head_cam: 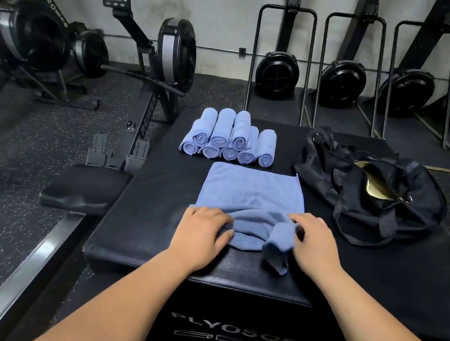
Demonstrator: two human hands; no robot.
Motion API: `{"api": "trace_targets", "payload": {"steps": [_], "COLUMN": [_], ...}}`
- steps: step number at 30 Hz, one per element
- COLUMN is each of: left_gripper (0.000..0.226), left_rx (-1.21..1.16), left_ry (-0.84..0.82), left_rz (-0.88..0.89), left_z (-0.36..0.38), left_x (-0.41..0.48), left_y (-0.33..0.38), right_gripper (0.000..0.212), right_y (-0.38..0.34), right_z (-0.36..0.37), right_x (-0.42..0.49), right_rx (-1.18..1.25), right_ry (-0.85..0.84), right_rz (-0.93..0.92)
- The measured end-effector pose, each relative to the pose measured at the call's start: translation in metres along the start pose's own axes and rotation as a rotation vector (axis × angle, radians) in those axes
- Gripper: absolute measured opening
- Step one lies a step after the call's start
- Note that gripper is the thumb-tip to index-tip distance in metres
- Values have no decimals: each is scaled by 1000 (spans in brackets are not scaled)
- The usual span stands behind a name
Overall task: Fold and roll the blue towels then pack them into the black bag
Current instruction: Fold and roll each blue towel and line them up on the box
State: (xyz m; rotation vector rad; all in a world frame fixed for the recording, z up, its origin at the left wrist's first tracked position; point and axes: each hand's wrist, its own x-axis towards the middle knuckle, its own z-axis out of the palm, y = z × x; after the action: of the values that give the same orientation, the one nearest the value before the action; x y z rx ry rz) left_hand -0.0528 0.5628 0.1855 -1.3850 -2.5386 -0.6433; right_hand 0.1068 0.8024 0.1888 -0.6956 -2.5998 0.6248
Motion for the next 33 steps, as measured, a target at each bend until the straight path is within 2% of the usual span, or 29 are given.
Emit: {"api": "trace_targets", "payload": {"steps": [3,7,10,13,16,22,24,27,30,33], "left_gripper": [34,38,31,20,14,4,7,29,38,37], "left_rx": [1,-56,-97,-131,-157,-244,-129,-16,37,55], "left_ry": [22,87,135,155,174,238,268,245,150,86], "left_rz": [-27,-48,-55,-53,-33,-113,8,213,254,218], "left_z": [7,21,27,28,26,21,21,26,31,31], "left_x": [3,-1,-3,-3,-5,-6,-9,-11,-7,0], "left_y": [5,9,6,4,5,1,5,12,12,18], "right_gripper": [27,31,38,33,25,14,14,19,22,24], "right_y": [-8,-16,-12,-1,4,3,2,1,1,-1], "right_z": [9,16,22,27,26,22,21,22,26,26], "right_x": [-17,-29,-29,-26,-22,-21,-22,-24,-26,-25], "right_rx": [52,-96,-116,-17,64,163,188,159,69,41], "right_ry": [40,44,96,185,270,263,269,257,257,198], "right_rz": [-129,-227,-258,-207,-50,121,128,69,-28,-54]}}
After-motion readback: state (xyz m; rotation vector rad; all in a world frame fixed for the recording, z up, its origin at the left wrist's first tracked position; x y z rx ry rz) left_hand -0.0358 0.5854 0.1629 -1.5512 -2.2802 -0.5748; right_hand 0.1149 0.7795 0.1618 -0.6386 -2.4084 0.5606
